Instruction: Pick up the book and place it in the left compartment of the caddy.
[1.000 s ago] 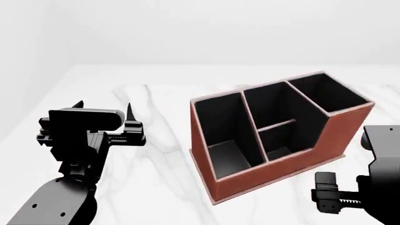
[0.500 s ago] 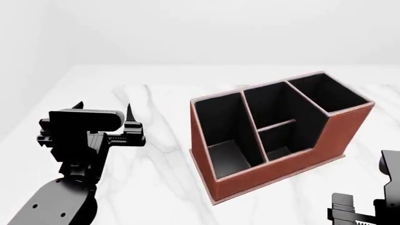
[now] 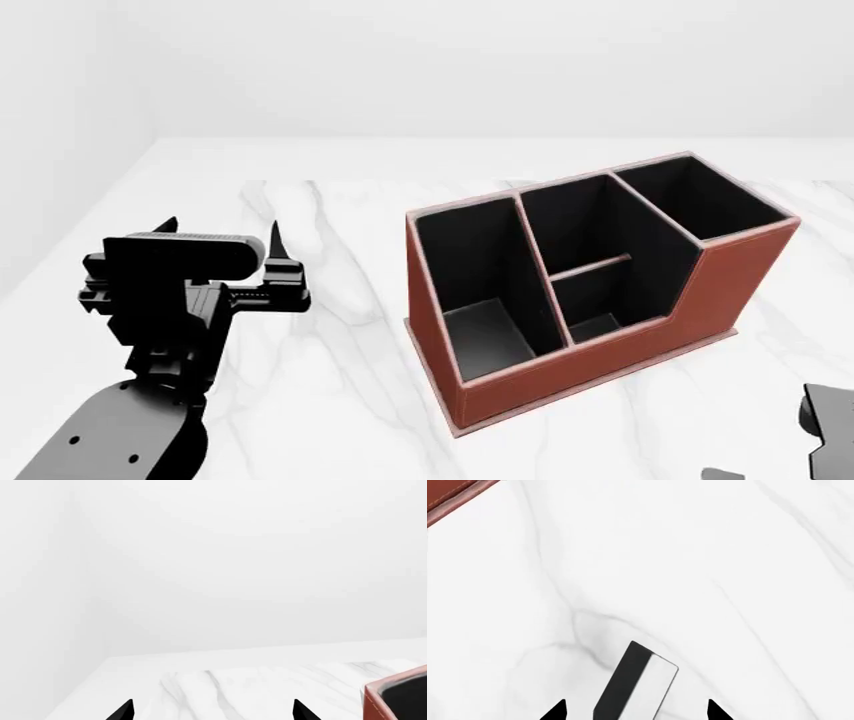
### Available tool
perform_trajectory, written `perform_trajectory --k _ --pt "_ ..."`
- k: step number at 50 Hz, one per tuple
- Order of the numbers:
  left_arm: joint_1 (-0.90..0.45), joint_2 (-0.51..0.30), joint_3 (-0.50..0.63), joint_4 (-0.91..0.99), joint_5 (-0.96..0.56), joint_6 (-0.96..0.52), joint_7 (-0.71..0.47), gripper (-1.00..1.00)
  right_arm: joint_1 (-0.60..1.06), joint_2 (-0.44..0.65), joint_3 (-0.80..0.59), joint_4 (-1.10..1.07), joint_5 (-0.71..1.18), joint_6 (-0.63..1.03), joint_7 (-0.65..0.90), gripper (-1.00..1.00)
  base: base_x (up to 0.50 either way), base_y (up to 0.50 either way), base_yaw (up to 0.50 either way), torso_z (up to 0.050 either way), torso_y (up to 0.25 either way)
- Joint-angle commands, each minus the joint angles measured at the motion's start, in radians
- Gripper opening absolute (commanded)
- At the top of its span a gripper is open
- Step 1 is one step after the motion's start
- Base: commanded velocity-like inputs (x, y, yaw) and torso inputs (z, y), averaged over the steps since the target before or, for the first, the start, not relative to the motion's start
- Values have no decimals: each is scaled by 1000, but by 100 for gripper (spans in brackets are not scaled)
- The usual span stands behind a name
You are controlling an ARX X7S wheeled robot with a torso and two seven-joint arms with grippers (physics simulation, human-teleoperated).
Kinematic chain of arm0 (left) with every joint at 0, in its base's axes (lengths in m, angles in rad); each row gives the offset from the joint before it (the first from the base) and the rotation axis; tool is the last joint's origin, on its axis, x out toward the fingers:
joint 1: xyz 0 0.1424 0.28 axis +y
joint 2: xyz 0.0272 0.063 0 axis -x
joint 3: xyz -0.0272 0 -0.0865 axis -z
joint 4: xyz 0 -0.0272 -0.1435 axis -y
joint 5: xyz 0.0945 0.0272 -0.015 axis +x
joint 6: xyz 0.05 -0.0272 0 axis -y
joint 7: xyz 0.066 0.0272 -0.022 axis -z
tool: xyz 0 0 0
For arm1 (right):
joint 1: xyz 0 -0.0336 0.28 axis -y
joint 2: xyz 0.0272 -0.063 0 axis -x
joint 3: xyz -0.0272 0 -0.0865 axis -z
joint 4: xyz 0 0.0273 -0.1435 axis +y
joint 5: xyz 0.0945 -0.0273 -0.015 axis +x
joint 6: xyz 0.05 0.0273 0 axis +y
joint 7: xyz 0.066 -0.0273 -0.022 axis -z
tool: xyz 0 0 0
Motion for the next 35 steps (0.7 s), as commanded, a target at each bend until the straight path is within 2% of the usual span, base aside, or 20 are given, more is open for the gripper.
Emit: perform_trajectory --k 1,17,26,27,35 --pt "4 18 -31 11 10 -4 19 100 -75 -35 -24 61 -57 -64 -131 100 0 0 0 0 0" --pt "10 10 -34 16 7 -6 9 100 -164 -100 -76 248 -93 -117 -293 100 0 0 0 0 0" --pt "15 5 -42 27 1 -12 4 100 -166 -126 -80 274 -115 -118 -301 100 0 0 0 0 0" --pt "15 5 -43 28 0 -13 3 100 -157 -127 -82 265 -145 -103 -286 -100 0 0 0 0 0" --pt "19 4 -44 30 -2 -9 0 100 -104 -123 -53 197 -183 -71 -247 -100 0 0 0 0 0"
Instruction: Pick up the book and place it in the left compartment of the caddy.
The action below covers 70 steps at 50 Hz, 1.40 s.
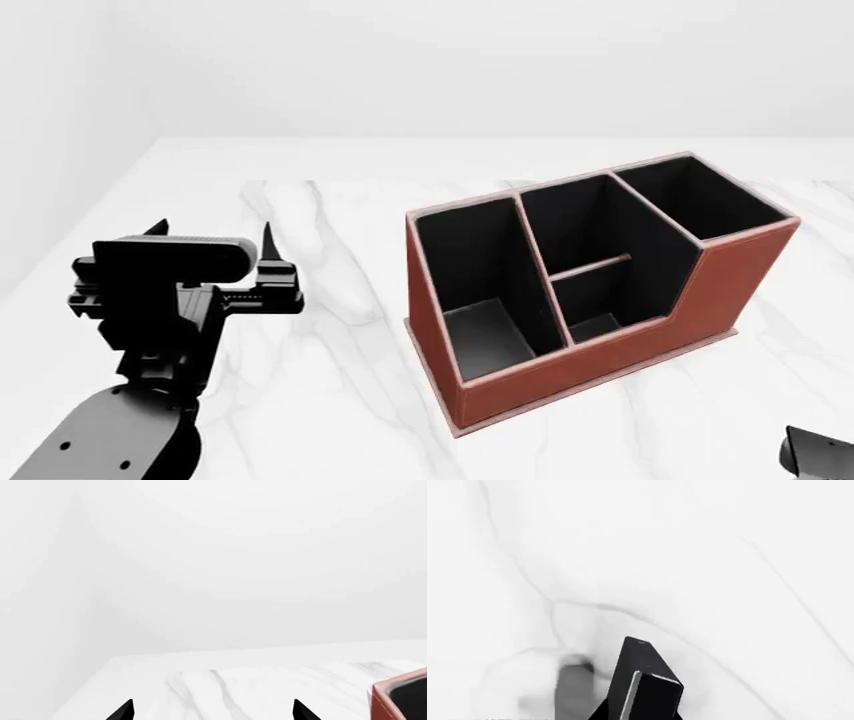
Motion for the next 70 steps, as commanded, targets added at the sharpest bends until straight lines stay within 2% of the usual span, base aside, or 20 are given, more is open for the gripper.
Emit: perform_trajectory --k 1,6,9,10,13,15,17,18,22,25,26,28,37,41,47,49,60,70 --pt "7 18 -32 11 12 -3 17 100 83 -21 59 -59 -90 51 2 -100 0 0 0 0 0" --pt "3 18 -33 13 8 -6 16 100 255 -27 162 -150 -124 155 33 -100 0 0 0 0 0" --pt "1 18 -33 16 6 -9 14 100 382 -77 203 -145 -166 277 58 -100 0 0 0 0 0" --pt "0 17 -33 20 4 -12 13 100 475 -122 225 -122 -204 351 71 -100 0 0 0 0 0" --pt "-1 16 -35 19 4 -12 12 100 586 -202 241 -55 -173 442 47 -100 0 0 0 0 3" --pt "-1 19 -35 10 4 -5 12 100 678 -302 213 61 -69 546 29 -100 0 0 0 0 0" --pt "0 20 -29 7 5 -3 11 100 745 -378 194 117 -118 630 -7 -100 0 0 0 0 0" --pt "-2 20 -27 6 6 -4 10 100 808 -457 169 219 -84 706 -55 -100 0 0 0 0 0" --pt "-4 18 -29 -5 5 0 11 100 946 -616 133 414 -167 794 -117 -100 0 0 1 0 0" --pt "-6 17 -28 -19 7 6 12 100 1018 -698 111 524 -202 834 -153 -100 0 0 0 0 3" --pt "-7 17 -27 -19 7 4 11 100 1065 -754 86 613 -229 883 -203 -100 0 0 0 0 0" --pt "-7 17 -26 -19 6 4 10 100 1088 -785 74 668 -278 880 -226 -100 0 0 0 0 0" --pt "-8 17 -22 -15 4 2 5 100 1266 -1039 -67 1051 -576 930 -661 -100 0 0 0 0 1" --pt "-13 17 -18 -22 4 5 5 100 1296 -1117 -127 1161 -664 910 -803 -100 0 0 0 0 3" --pt "-10 16 -19 -24 0 11 6 100 1309 -1333 -283 1500 -836 864 -1136 -100 0 0 0 0 0" --pt "-8 15 -20 -22 -1 11 5 100 1298 -1348 -299 1524 -841 878 -1173 -100 0 0 0 0 0" --pt "-25 13 -17 -18 -8 -3 0 100 1240 -1348 -336 1510 -738 943 -993 -100 0 0 0 0 1" --pt "-22 10 -19 -20 -12 2 -2 100 1215 -1348 -371 1528 -638 925 -991 -100 0 0 0 0 1"
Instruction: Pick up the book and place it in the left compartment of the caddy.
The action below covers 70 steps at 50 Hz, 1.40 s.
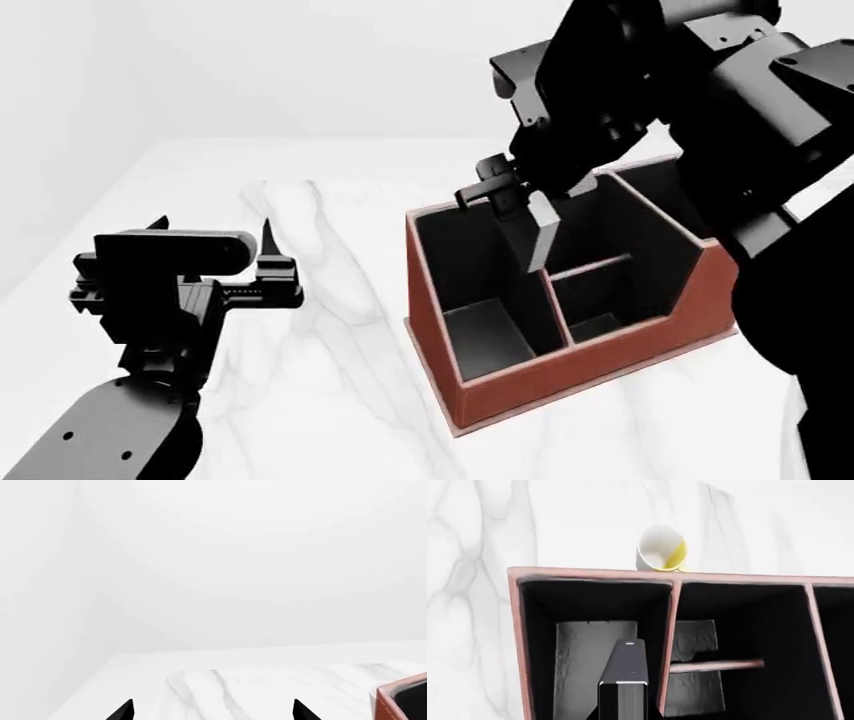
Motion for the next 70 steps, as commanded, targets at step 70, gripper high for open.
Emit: perform_trajectory --k 70 --pt "55 1 -37 -23 0 66 12 100 -337 -52 -92 130 151 -246 19 -100 0 0 0 0 1"
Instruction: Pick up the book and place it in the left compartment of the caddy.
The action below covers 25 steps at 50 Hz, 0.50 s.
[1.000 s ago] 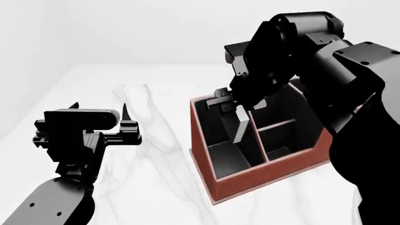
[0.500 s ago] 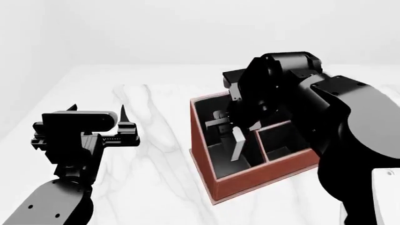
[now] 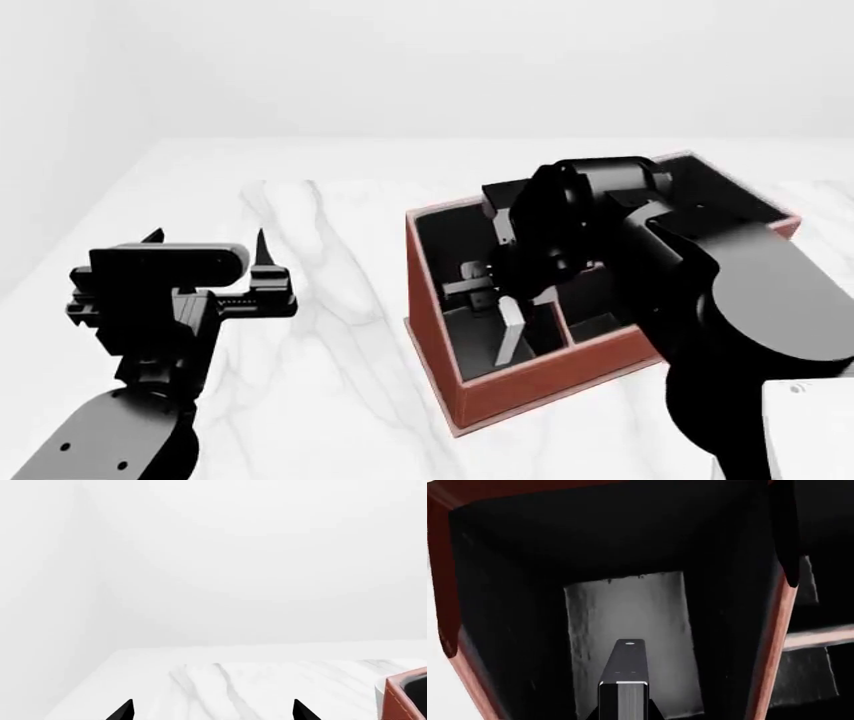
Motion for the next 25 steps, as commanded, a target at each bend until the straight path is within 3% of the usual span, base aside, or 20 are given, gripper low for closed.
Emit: perform_trajectory --k 1,21,22,25 --pt "9 19 -29 4 14 4 21 100 -15 -18 39 26 -48 -27 -16 -100 0 0 0 0 0" --pt "4 13 -24 2 9 5 17 100 -21 -18 34 39 -31 -54 -10 -100 0 0 0 1 1" --pt "5 13 -25 2 8 6 17 100 -20 -18 29 35 -38 -54 -20 100 0 0 0 0 0" --pt "7 12 -25 1 8 8 16 100 -20 -18 28 39 -30 -57 -9 100 0 0 0 0 0"
